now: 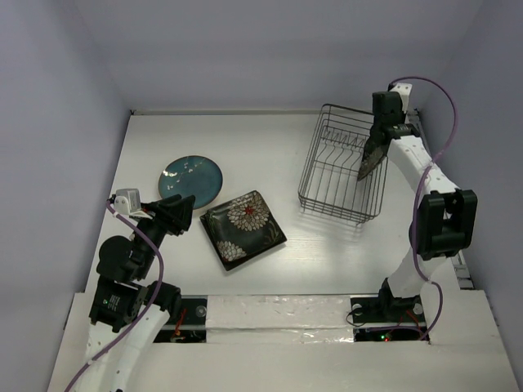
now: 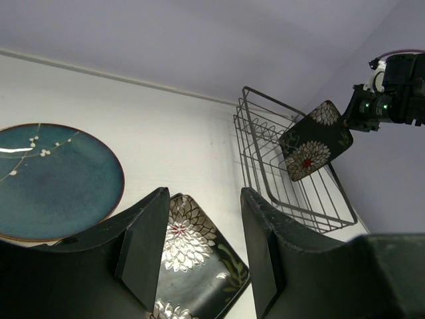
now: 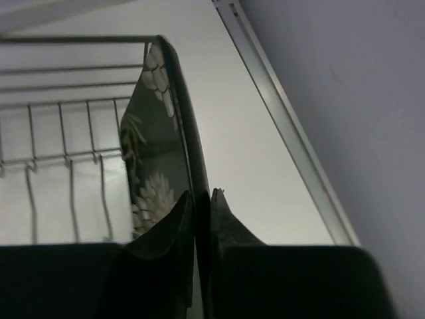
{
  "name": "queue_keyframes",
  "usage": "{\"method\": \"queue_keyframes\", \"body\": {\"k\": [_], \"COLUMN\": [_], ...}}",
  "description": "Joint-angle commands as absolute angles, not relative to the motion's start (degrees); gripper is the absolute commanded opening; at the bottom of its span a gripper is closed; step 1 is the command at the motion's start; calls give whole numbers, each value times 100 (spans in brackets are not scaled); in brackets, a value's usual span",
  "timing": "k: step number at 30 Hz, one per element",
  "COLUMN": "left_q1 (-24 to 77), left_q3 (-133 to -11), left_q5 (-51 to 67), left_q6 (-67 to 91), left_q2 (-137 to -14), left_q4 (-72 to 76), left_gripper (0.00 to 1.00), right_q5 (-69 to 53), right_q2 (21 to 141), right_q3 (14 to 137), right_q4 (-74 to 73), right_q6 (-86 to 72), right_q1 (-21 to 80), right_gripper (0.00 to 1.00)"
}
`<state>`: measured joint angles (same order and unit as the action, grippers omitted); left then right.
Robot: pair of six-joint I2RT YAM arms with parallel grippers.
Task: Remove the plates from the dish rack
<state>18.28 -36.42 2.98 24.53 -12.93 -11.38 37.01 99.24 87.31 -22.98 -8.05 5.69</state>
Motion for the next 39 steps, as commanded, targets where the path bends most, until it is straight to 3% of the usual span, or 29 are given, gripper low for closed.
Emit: {"method": "queue_keyframes", "body": {"k": [1,11,25,34,39], "left_q1": [1854,1854,1854,1854,1854], "left_q3": [-3630,-3621,-3621,-3639,-3647], "left_q5": [352,334,343,308,211], "left_q6": [2417,2408,2417,2426,2426], "left_q2": [-1248,-1231,-1310,-1318,-1327], "left_q4": [-826,-826,-844,-835,-879], "left_gripper": [44,44,44,44,44], "right_q5": [3718,3937,4123,2463,963], "right_q2": [9932,8703,8219,7313,6865], "right_q3": [9026,9263,9693,9924,8624], "right_q4": [-2250,-2101,-2196,-2435,-1654], "right_q6": [-879,-169,370,-535,-1273], "right_q1": [571,571,958,1572,2608], "right_gripper": [1,0,0,0,0]}}
